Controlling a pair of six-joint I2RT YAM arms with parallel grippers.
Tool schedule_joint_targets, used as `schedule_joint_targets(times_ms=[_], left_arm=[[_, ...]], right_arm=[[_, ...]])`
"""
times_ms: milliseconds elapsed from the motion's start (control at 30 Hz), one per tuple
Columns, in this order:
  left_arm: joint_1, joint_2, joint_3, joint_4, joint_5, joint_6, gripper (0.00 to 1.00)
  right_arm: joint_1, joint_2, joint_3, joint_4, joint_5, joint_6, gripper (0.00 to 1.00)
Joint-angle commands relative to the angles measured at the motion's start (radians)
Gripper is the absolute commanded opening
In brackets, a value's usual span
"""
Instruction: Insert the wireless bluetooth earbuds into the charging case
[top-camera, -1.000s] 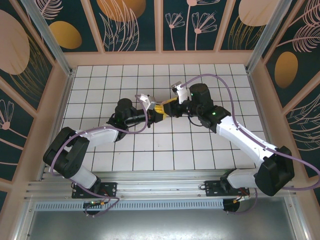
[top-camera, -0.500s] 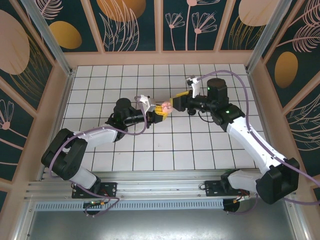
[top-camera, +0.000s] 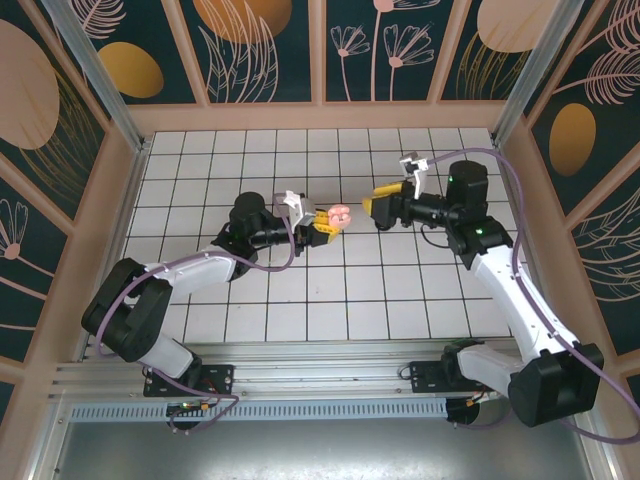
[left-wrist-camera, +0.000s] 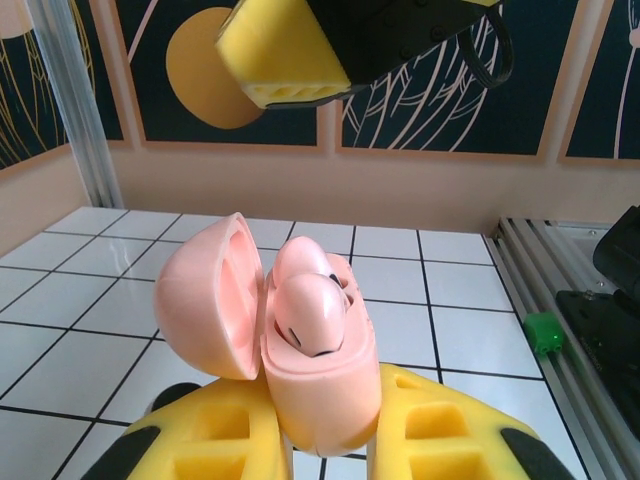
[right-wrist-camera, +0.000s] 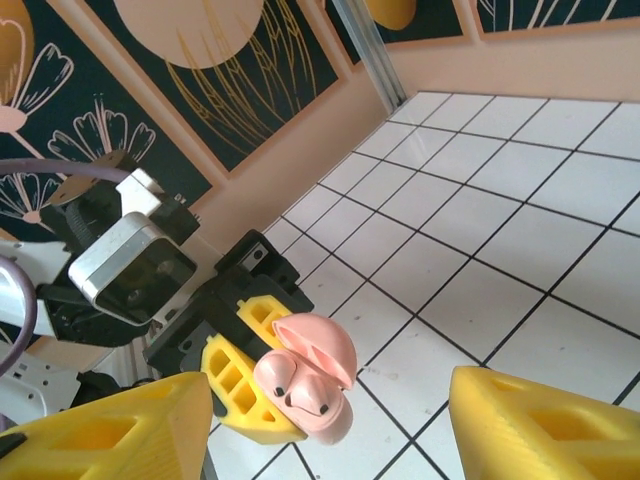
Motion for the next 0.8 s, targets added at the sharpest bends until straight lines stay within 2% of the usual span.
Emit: schedule_joint_targets(times_ms=[0,267,400,467,533,767], left_arm=[[-0.006,-0.015,0.038,-0.029,0.037,0.043,0.03],[-0.009,0.000,0.085,-0.116,0.052,0.116,0.03],[-0.009,-0.013,0.091,-0.130,0.060,0.136,0.03],[-0.008,-0.018,0.096,-0.143,0.064,0.146,0.03],[-0.009,-0.023,0.102,-0.152,0.068,0.154,0.03],[-0.010,-0.041,0.112,-0.182,0.081,0.178,0.03]], right_arm=[[-0.037,-0.026,-0.016,0.041,-0.145,-0.131,0.66],[-0.062,-0.065,-0.039,-0.022,-0.228,-0.439,0.71],[-0.063,-0.117,-0.084,-0.031,-0.215,-0.577,0.76],[-0.063,-0.125,-0.086,-0.077,-0.212,-0.647,0.81],[-0.063,-0.123,-0.084,-0.135,-0.212,-0.732,0.82],[-0.044,-0.109,-0.096,-0.191,-0.171,-0.829,0.82]])
